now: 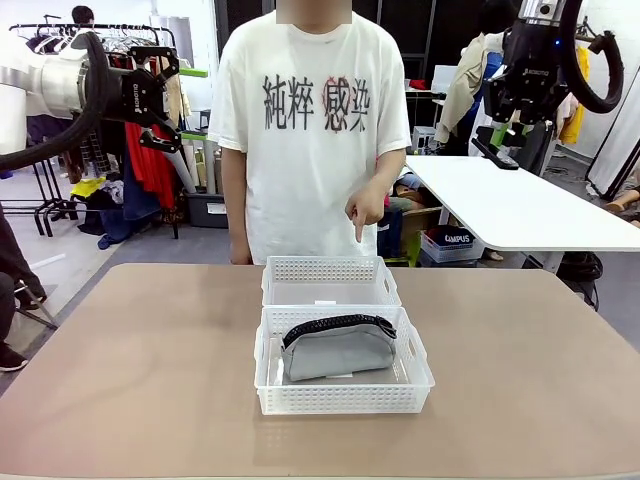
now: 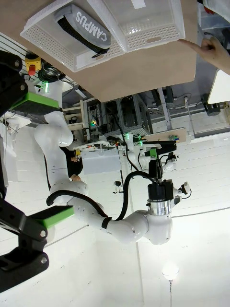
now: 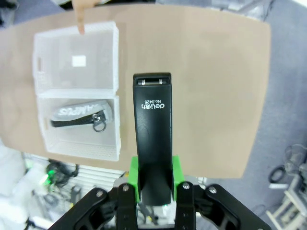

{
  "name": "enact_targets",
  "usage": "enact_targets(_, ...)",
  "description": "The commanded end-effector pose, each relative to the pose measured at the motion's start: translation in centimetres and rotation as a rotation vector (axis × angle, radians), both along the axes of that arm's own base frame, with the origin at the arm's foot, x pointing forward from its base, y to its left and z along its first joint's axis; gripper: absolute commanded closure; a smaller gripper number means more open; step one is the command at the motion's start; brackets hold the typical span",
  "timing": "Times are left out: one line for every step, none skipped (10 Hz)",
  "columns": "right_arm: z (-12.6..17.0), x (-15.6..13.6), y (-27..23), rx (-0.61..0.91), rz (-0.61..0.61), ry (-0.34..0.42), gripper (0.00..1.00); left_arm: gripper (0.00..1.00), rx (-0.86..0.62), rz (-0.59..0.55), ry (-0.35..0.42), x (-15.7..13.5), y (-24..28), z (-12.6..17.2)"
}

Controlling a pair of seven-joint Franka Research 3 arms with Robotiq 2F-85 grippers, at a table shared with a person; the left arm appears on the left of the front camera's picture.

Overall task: Distribute items into two baskets.
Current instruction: Place the picked Stapler into the Organizing basket as instructed by the person.

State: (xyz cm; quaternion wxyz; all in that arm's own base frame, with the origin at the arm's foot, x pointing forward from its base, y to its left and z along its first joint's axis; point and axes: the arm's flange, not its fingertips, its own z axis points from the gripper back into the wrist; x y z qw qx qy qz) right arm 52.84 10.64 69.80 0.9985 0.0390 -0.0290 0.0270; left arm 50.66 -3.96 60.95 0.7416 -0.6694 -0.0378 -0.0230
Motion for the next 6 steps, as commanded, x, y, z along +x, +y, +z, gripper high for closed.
enact_targets(-0.4,1.1,1.5,-0.033,0.183,0.014,1.00,0.00,-0.004,-0.007,0.001,-0.1,0.2,0.2)
enact_targets(-1.0,1.9,3.2,-0.089,0.325,0.027,1.00,0.00,-0.004,-0.007,0.001,-0.1,0.2,0.2)
enact_targets(-1.6,2.8,4.9,-0.128,0.406,0.047,1.00,0.00,-0.004,-0.007,0.001,-0.1,0.2,0.2)
enact_targets(-2.3,3.3,6.9,-0.154,0.489,0.054,1.00,0.00,-0.004,-0.007,0.001,-0.1,0.2,0.2)
enact_targets(-2.7,3.9,8.6,-0.187,0.590,0.060,1.00,0.00,-0.004,-0.007,0.001,-0.1,0.2,0.2)
enact_targets(-3.5,4.3,10.5,-0.226,0.644,0.063,1.00,0.00,-0.004,-0.007,0.001,-0.1,0.2,0.2)
